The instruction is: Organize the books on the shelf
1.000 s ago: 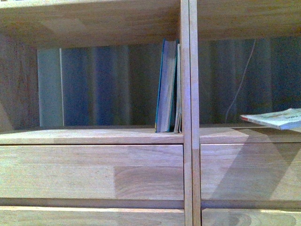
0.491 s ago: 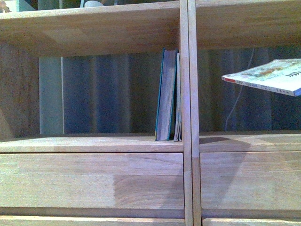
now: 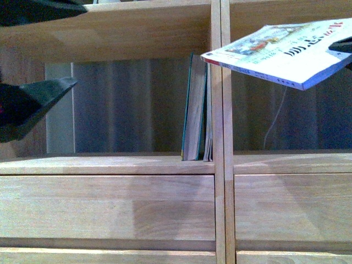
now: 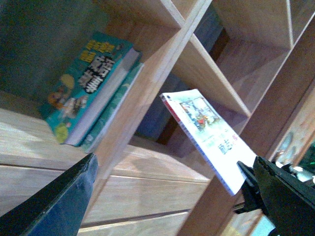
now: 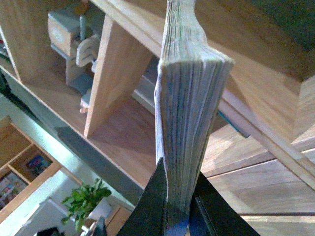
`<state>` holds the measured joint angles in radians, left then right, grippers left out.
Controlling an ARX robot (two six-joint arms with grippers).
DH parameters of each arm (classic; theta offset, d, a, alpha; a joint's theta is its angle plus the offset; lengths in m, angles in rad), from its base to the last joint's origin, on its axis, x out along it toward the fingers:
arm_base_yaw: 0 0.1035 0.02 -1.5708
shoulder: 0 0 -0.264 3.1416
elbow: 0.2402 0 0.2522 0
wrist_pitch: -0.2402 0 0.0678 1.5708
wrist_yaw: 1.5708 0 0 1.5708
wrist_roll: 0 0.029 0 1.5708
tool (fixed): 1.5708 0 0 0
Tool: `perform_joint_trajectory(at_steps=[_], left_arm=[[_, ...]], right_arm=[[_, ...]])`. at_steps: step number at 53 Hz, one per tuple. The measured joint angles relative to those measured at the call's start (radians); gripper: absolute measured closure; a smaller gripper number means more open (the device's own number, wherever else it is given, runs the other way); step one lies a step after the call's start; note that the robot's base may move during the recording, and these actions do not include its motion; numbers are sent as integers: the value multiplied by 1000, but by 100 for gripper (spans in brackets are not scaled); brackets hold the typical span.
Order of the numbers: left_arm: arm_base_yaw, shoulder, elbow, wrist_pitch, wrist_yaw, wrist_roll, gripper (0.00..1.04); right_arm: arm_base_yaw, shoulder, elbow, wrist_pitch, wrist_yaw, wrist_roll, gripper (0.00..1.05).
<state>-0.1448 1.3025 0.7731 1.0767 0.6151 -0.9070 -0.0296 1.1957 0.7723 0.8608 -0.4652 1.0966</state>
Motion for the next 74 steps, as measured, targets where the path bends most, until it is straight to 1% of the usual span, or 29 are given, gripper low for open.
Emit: perform_joint_trajectory(at_steps=[6,13,22,33,38,39,41,47,48,56,57,58,64,66,71,74], left_arm=[[-77,69,71,-3,-3,-53,7],[-147,130,136,18,-17,-87,7],[-194,190,220,20,-51,-113,7],[-227,235,276,-43,-94,-98,8],[-238,243,290,-82,-118,-72,23],[-240,243,291,-84,-120,-69,25],[-244,243,295,-90,-126,-58,32],[-253,243,301,-88,-129,-34,48],[-257,243,301,-80,-129,-27,55],[-263,242,301,-61,-132,-14,76],[-264,241,301,-58,-133,-12,79],[-266,240,301,-55,-134,-11,82],[-268,230,301,-47,-137,-10,94],[-268,227,301,-44,-137,-9,97],[-262,222,302,-45,-145,7,98],[-246,222,302,-61,-158,24,98]], right_arm=[[51,0,0,2,4,-23,98],[108,2,5,-10,13,-48,98],[174,6,10,-11,11,-58,98],[235,6,10,-4,-3,-65,98],[258,5,10,2,-11,-65,98],[261,5,10,2,-11,-65,98],[270,3,10,2,-12,-65,98],[294,-3,7,1,-21,-66,98],[304,-9,5,-1,-16,-70,98],[322,-15,5,-7,-8,-77,98],[322,-15,5,-7,-6,-78,96],[322,-14,4,-8,-2,-77,92],[322,-9,2,-9,-6,-77,76],[322,-6,0,-9,-7,-77,70],[314,-3,-1,-7,-12,-77,58],[299,-3,-9,-2,-27,-77,47]])
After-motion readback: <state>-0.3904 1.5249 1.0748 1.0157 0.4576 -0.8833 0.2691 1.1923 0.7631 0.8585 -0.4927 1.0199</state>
